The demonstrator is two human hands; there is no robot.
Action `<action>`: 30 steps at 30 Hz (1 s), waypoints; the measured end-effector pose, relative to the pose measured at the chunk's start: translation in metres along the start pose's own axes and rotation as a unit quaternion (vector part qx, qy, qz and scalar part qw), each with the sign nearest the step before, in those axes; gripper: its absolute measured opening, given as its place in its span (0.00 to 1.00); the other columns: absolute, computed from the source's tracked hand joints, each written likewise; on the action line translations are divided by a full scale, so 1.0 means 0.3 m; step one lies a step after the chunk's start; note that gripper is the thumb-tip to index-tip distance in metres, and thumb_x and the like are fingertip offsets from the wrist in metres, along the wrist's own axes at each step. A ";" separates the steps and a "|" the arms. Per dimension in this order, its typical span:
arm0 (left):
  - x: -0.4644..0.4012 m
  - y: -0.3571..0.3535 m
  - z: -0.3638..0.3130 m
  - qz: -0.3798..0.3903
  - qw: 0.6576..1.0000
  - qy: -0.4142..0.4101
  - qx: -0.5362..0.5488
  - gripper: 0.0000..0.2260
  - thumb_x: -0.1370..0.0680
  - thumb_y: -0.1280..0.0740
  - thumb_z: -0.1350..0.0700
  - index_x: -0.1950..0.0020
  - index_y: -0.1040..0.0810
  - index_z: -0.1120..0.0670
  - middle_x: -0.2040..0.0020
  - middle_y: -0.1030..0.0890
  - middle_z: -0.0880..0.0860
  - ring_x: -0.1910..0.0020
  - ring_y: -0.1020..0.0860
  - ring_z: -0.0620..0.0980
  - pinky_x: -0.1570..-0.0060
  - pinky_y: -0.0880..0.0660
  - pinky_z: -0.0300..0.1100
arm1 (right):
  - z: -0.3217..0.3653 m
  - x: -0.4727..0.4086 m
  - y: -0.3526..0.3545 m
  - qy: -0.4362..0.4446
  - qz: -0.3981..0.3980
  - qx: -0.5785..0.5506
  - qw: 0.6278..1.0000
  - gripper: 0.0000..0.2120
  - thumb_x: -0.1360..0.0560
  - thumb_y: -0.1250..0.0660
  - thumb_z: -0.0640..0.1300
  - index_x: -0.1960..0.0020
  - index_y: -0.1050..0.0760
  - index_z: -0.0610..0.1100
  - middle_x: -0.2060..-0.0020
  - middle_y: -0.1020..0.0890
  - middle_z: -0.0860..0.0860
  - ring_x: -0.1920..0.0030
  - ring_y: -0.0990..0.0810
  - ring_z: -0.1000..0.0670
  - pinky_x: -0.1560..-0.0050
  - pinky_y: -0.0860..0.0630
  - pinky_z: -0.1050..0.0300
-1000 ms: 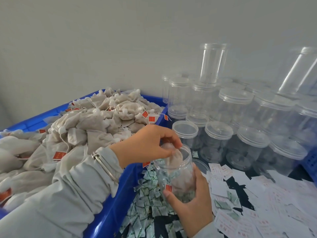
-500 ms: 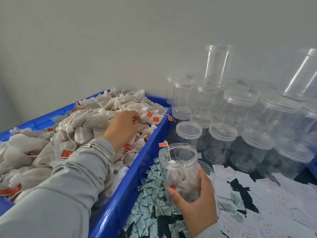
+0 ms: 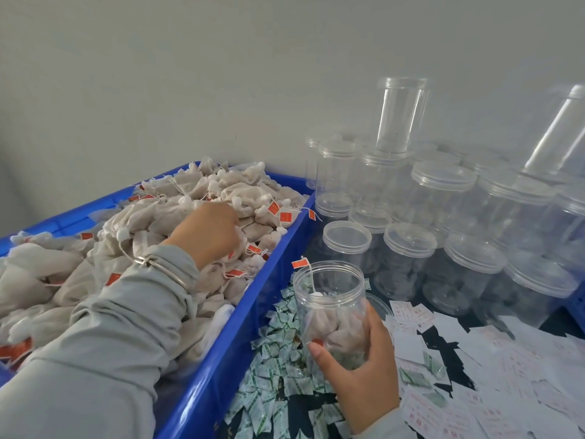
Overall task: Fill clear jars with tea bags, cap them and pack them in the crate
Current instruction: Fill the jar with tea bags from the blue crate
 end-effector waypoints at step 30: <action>0.130 0.036 -0.239 -0.012 0.916 -0.143 0.373 0.12 0.25 0.30 0.57 0.62 0.22 0.39 0.71 0.21 0.38 0.74 0.26 0.33 0.72 0.33 0.23 | -0.005 0.015 0.005 0.039 0.009 -0.008 0.999 0.47 0.47 0.22 0.58 0.32 0.39 0.64 0.35 0.30 0.62 0.36 0.31 0.64 0.39 0.30 0.61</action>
Point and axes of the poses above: each hand's wrist, its own x-axis away from the middle knuckle, its own y-axis out of the back of the hand, z = x × y, the point moved 2 cm from there along -x, towards the middle knuckle
